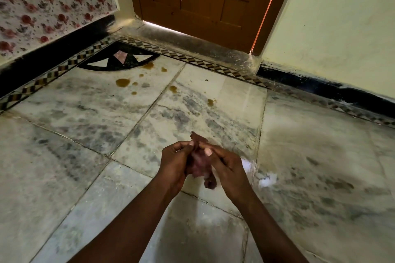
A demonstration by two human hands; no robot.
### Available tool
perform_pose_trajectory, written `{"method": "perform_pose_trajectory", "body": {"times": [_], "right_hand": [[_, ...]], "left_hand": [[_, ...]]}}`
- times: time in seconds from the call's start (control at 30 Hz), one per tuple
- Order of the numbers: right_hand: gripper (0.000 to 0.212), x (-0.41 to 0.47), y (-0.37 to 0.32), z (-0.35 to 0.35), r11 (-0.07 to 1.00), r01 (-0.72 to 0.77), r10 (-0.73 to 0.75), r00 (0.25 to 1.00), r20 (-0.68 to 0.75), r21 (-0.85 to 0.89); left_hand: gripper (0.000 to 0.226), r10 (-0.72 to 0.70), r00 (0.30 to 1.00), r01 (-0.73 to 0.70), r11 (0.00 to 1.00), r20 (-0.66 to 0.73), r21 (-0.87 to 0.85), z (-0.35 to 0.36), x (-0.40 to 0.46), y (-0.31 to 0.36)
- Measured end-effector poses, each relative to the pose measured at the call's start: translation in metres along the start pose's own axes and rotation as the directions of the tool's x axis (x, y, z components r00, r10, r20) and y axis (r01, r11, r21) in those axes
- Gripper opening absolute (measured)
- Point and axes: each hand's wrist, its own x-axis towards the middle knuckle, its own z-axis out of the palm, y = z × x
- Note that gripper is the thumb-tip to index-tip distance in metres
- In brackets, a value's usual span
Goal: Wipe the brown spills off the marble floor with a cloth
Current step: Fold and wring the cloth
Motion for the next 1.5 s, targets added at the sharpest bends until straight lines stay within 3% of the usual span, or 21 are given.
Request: {"method": "perform_pose_trajectory", "body": {"times": [0.17, 0.27, 0.33, 0.5, 0.7, 0.8, 0.9, 1.13, 1.23, 1.3, 1.4, 1.5], "right_hand": [[0.026, 0.005, -0.003, -0.005, 1.000, 0.015, -0.013, 0.996, -0.086, 0.021], [0.020, 0.016, 0.002, -0.007, 0.997, -0.016, 0.002, 0.982, -0.190, -0.069], [0.007, 0.023, -0.001, -0.006, 0.990, -0.131, 0.112, 0.952, -0.284, -0.051], [0.030, 0.027, -0.013, -0.006, 0.875, -0.386, 0.469, 0.827, -0.311, 0.293], [0.017, 0.016, -0.008, -0.014, 0.825, -0.440, 0.544, 0.789, -0.287, 0.354], [0.002, 0.013, -0.005, -0.016, 0.832, -0.453, 0.542, 0.784, -0.302, 0.320], [0.010, 0.011, -0.001, -0.016, 0.859, -0.460, 0.510, 0.803, -0.309, 0.222], [0.018, 0.004, 0.005, -0.014, 0.901, -0.406, 0.433, 0.861, -0.267, 0.153], [0.028, 0.004, 0.011, -0.018, 0.880, -0.431, 0.469, 0.853, -0.227, 0.199], [0.030, 0.004, 0.017, -0.021, 0.843, -0.465, 0.522, 0.829, -0.201, 0.272], [0.008, -0.002, 0.019, -0.028, 0.850, -0.451, 0.488, 0.868, -0.088, 0.273], [0.046, -0.006, 0.020, -0.036, 0.842, -0.457, 0.431, 0.889, 0.154, 0.287]], "left_hand": [[0.020, 0.002, 1.000, -0.002, 1.000, -0.007, -0.006, -0.001, 0.001, 0.002], [0.021, 0.033, 0.999, -0.034, 0.999, 0.036, 0.033, -0.003, -0.002, 0.005], [0.015, 0.085, 0.994, -0.092, 0.990, 0.076, 0.104, -0.005, -0.004, 0.005], [0.015, 0.210, 0.959, -0.259, 0.924, 0.191, 0.283, -0.004, -0.012, 0.003], [0.024, 0.176, 0.925, -0.288, 0.903, 0.337, 0.318, 0.002, -0.019, 0.000], [0.033, 0.156, 0.947, -0.254, 0.899, 0.279, 0.357, 0.005, -0.018, 0.000], [0.039, 0.143, 0.968, -0.214, 0.900, 0.205, 0.380, 0.006, -0.015, -0.002], [0.026, 0.094, 0.994, -0.107, 0.928, 0.053, 0.357, 0.004, -0.007, 0.001], [0.026, 0.167, 0.986, -0.152, 0.906, -0.002, 0.395, 0.004, -0.005, 0.007], [0.024, 0.253, 0.966, -0.249, 0.849, 0.056, 0.465, 0.004, -0.005, 0.017], [0.025, 0.317, 0.894, -0.442, 0.745, 0.318, 0.499, 0.008, -0.013, 0.043], [0.019, 0.337, 0.766, -0.618, 0.619, 0.547, 0.484, 0.021, -0.028, 0.080]]}}
